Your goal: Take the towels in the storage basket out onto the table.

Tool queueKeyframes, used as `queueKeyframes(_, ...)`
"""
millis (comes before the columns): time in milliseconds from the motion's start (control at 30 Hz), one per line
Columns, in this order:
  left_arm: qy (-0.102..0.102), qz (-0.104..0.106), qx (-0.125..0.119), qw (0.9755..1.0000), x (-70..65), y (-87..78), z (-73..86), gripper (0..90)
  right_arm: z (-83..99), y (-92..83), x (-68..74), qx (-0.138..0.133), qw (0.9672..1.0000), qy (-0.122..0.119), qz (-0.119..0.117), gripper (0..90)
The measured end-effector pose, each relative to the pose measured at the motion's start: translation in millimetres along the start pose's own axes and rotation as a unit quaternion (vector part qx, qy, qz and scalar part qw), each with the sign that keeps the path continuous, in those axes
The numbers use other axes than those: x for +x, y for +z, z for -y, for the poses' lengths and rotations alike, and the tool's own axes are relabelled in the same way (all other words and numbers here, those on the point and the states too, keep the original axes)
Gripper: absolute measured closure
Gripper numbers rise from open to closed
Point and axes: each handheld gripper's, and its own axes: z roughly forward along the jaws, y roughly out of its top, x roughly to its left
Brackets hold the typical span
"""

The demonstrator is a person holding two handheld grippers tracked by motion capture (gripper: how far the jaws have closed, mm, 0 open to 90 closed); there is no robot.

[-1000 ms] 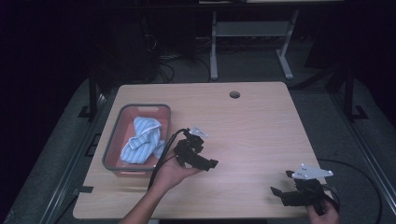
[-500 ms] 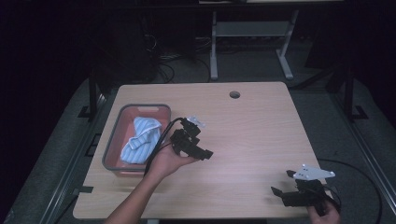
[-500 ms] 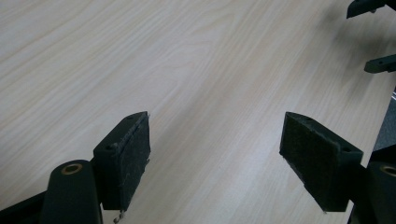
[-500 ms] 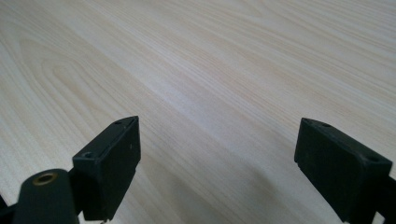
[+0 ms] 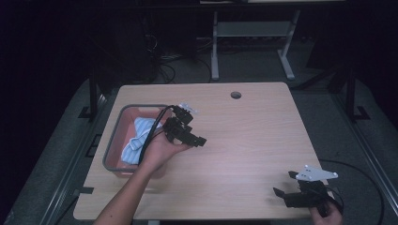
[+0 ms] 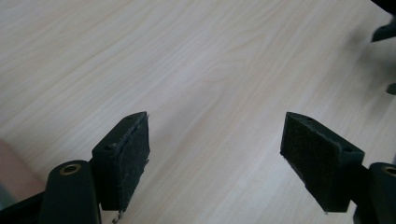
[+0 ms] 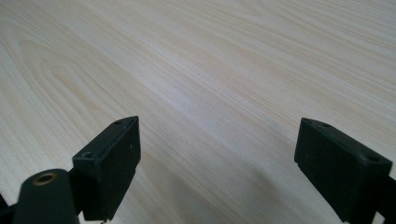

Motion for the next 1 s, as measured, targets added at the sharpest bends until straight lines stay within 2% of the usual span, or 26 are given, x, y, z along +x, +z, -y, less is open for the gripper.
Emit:
queueKeyframes(433, -0.035, -0.026, -0.009, 0.9990, 27.3, -21.5, 12.3, 23.5, -0.2, 0.8, 1.0, 0.001, 1.0000, 0.000, 0.000, 13.9)
queueKeyframes(633, -0.064, -0.045, -0.023, 0.9966, 48.0, -40.4, 25.3, 24.2, 0.0, 1.2, 1.1, 0.004, 1.0000, 0.002, 0.000, 13.8)
queueKeyframes(700, -0.068, -0.049, -0.024, 0.9962, 49.8, -42.0, 26.9, 24.2, -0.1, 1.2, 1.0, 0.003, 1.0000, 0.001, 0.000, 13.8)
queueKeyframes(733, -0.076, -0.056, -0.022, 0.9953, 55.6, -46.2, 31.6, 24.2, -0.1, 1.2, 1.2, 0.003, 1.0000, 0.001, 0.001, 13.9)
queueKeyframes(1000, -0.104, -0.071, -0.022, 0.9918, 73.7, -53.2, 47.2, 23.4, 0.1, 1.5, 1.1, 0.004, 1.0000, -0.001, 0.000, 13.9)
